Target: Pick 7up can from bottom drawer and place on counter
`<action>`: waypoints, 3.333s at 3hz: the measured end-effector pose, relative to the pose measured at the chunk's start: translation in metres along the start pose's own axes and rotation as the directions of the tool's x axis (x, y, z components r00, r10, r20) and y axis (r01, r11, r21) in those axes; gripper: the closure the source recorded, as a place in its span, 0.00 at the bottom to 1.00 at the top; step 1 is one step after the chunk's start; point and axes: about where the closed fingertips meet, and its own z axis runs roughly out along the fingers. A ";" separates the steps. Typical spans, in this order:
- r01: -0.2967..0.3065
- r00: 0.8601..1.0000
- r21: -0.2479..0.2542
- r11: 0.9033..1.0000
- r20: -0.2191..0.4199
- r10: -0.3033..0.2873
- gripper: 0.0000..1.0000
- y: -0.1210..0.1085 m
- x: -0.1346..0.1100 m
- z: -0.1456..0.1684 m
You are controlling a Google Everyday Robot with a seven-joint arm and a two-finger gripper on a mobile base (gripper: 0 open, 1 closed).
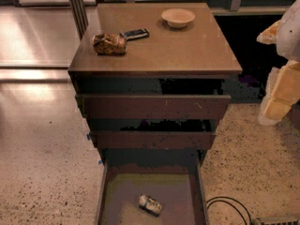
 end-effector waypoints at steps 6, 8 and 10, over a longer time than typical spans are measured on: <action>-0.063 0.998 -0.101 0.993 -0.004 0.063 0.00 0.084 0.019 0.125; -0.012 0.999 -0.120 0.993 0.044 0.017 0.00 0.113 -0.006 0.190; -0.028 0.998 -0.179 0.983 0.048 0.037 0.00 0.145 0.002 0.284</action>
Offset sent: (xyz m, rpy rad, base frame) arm -0.0169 0.0096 -0.0692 -0.0052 0.0320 0.0594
